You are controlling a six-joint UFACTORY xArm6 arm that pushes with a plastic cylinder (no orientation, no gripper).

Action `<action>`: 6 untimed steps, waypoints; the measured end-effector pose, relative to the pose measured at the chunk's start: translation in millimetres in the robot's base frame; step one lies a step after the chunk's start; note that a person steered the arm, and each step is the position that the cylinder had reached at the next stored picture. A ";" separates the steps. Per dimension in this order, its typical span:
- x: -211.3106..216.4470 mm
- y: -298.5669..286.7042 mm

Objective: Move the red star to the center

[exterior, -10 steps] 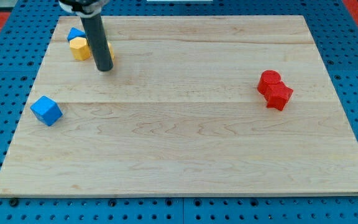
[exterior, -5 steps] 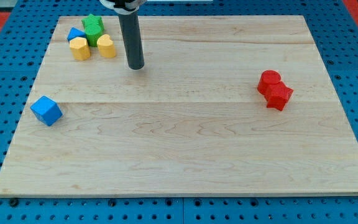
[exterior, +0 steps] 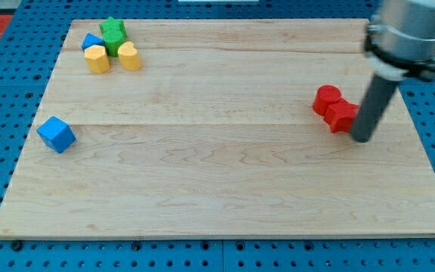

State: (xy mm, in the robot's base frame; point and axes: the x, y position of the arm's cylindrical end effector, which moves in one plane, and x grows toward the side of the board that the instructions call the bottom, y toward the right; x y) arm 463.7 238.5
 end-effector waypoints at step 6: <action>-61.1 -127.8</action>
